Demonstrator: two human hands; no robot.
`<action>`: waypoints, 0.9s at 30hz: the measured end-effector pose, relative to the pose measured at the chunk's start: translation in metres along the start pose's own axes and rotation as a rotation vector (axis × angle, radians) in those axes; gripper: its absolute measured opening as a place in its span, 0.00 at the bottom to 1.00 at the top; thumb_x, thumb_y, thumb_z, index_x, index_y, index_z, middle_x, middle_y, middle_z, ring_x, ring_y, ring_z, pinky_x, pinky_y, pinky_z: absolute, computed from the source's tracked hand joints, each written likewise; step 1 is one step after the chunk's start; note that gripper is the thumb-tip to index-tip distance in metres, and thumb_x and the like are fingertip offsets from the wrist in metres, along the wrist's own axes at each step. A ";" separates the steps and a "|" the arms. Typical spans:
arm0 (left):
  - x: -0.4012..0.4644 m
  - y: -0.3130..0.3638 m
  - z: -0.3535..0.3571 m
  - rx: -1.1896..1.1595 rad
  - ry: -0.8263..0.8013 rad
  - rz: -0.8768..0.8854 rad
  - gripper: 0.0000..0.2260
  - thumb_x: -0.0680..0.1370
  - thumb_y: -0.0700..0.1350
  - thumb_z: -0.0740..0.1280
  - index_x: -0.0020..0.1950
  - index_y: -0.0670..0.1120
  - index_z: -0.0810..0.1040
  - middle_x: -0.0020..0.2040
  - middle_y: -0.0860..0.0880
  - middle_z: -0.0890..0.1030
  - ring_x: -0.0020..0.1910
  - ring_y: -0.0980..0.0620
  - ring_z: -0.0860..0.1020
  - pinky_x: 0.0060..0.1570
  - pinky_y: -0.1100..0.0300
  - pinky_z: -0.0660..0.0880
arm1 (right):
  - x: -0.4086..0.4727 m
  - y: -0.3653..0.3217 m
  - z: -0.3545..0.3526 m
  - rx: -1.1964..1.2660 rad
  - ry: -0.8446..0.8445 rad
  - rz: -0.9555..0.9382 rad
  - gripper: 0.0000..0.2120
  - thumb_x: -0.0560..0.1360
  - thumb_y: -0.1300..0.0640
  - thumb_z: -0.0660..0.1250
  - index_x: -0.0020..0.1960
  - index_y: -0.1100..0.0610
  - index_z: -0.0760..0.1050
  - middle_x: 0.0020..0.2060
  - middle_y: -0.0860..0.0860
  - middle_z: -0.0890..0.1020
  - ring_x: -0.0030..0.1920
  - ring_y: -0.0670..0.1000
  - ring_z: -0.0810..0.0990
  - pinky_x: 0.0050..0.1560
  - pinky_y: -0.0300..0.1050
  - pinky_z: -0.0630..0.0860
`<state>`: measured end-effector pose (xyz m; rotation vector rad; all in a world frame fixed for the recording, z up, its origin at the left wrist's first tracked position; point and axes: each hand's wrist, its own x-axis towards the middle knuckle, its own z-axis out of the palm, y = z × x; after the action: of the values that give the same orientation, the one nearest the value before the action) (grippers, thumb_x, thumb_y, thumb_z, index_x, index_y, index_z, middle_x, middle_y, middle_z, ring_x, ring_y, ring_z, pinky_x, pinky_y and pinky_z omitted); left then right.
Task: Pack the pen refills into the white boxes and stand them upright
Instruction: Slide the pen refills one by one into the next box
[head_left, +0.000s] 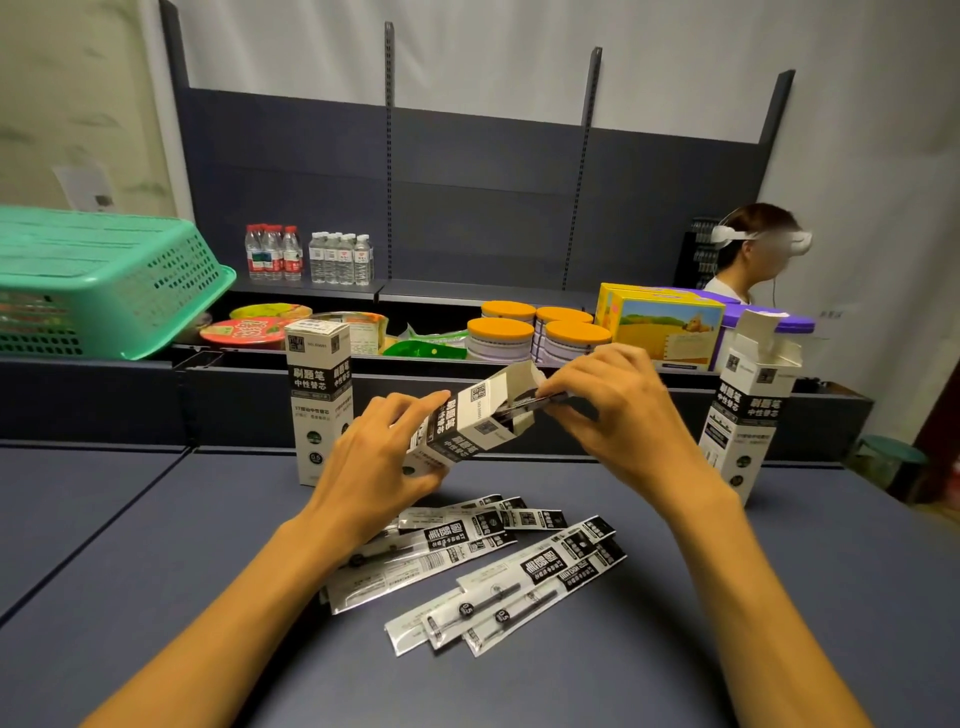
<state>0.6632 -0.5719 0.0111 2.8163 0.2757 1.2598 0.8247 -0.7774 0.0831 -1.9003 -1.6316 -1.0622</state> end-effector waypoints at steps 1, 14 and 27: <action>0.000 0.001 0.000 -0.001 0.000 0.007 0.37 0.66 0.50 0.77 0.72 0.51 0.66 0.57 0.50 0.75 0.51 0.51 0.73 0.39 0.54 0.78 | 0.000 -0.005 0.004 -0.003 -0.010 -0.019 0.09 0.70 0.57 0.75 0.49 0.51 0.81 0.44 0.47 0.84 0.47 0.51 0.80 0.56 0.49 0.68; 0.000 0.003 0.000 0.001 0.012 0.031 0.37 0.66 0.48 0.78 0.72 0.51 0.68 0.56 0.49 0.75 0.50 0.52 0.73 0.38 0.57 0.76 | 0.000 -0.018 0.017 0.087 -0.013 -0.033 0.09 0.69 0.59 0.76 0.49 0.53 0.82 0.43 0.49 0.85 0.41 0.53 0.79 0.42 0.47 0.71; 0.000 0.004 0.001 0.011 -0.002 0.033 0.37 0.66 0.49 0.78 0.72 0.52 0.67 0.56 0.50 0.76 0.50 0.51 0.73 0.38 0.60 0.73 | -0.004 -0.015 0.022 0.193 -0.056 0.064 0.09 0.71 0.57 0.74 0.51 0.51 0.83 0.45 0.51 0.84 0.46 0.54 0.77 0.43 0.44 0.68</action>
<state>0.6643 -0.5761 0.0111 2.8425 0.2373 1.2653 0.8167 -0.7606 0.0635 -1.8562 -1.6281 -0.8019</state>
